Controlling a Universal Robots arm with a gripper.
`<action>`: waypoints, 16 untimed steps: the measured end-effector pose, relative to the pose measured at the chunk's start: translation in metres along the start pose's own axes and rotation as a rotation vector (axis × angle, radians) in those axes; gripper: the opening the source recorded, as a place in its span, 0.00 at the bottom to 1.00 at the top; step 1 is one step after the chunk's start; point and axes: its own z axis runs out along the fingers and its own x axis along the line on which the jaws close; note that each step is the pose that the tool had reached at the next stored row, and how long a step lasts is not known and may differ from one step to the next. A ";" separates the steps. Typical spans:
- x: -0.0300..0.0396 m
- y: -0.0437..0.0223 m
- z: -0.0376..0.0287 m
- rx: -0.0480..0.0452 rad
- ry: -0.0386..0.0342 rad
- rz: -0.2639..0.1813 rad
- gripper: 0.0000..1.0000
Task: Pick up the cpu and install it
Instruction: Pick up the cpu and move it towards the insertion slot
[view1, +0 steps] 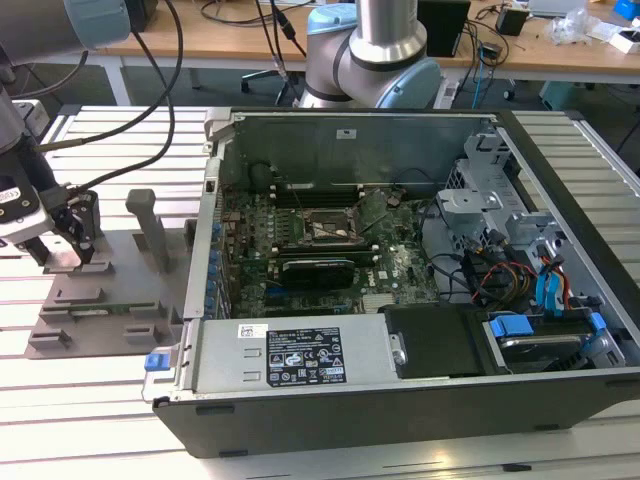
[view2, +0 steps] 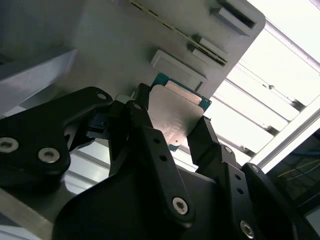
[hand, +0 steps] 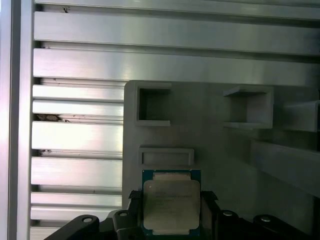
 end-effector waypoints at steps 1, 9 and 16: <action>0.0000 0.0000 -0.0018 0.0000 0.0000 0.000 0.55; -0.0002 -0.0002 -0.0084 0.0000 0.0000 0.000 0.55; -0.0004 -0.0004 -0.0129 -0.0001 -0.0001 0.000 0.55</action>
